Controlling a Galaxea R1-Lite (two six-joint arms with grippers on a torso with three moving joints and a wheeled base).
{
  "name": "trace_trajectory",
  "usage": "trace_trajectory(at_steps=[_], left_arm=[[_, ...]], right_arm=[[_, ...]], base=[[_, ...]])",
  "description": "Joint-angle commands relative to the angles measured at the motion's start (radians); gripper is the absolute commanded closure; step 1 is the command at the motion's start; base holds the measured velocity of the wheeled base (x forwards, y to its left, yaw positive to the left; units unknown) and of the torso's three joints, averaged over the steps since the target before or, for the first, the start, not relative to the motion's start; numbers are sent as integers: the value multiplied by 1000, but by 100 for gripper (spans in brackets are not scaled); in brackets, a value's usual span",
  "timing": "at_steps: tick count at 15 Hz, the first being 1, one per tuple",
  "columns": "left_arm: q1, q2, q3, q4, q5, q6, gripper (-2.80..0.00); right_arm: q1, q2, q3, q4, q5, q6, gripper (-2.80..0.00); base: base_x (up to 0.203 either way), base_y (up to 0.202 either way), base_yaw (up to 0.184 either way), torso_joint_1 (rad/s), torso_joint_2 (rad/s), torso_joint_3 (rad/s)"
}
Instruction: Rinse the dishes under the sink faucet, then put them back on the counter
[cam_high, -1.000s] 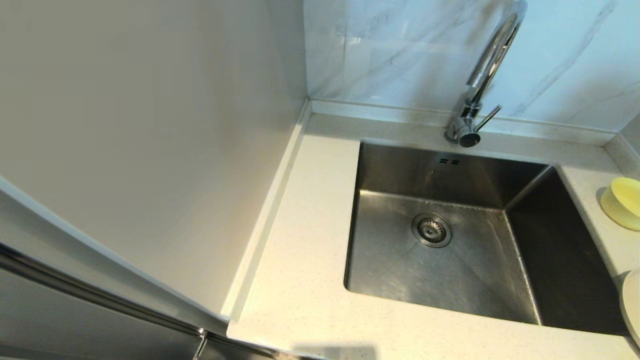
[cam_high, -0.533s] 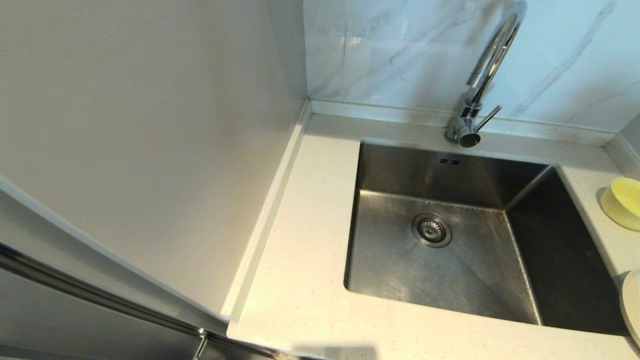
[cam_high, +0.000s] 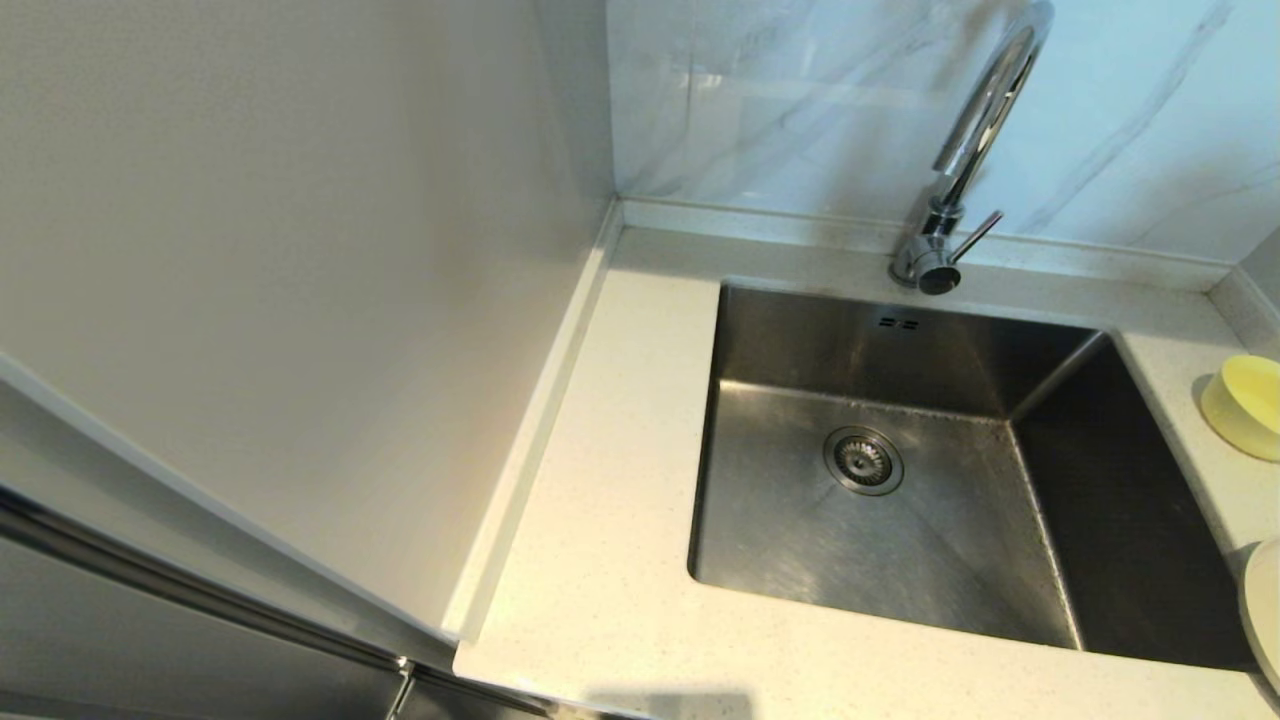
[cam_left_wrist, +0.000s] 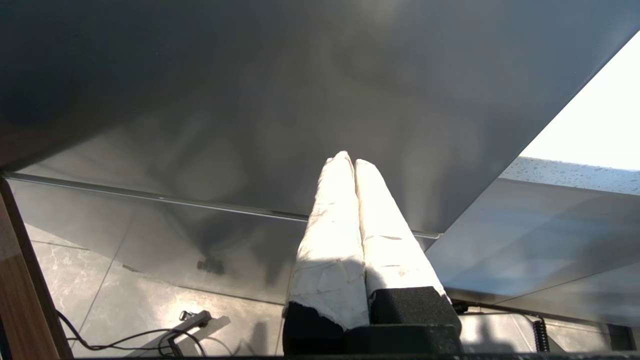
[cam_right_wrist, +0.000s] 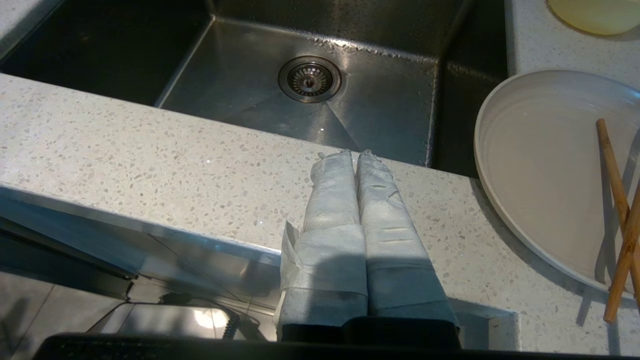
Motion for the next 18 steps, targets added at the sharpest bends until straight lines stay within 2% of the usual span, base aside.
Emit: trace_trajectory(at_steps=[1, 18], left_arm=[[0, 0, 0, 0, 1, 0, 0], [0, 0, 0, 0, 1, 0, 0]], right_arm=[[0, 3, 9, 0, 0, 0, 0], [0, 4, 9, 0, 0, 0, 0]], base=[[0, 0, 0, 0, 0, 0], [0, 0, 0, 0, 0, 0]])
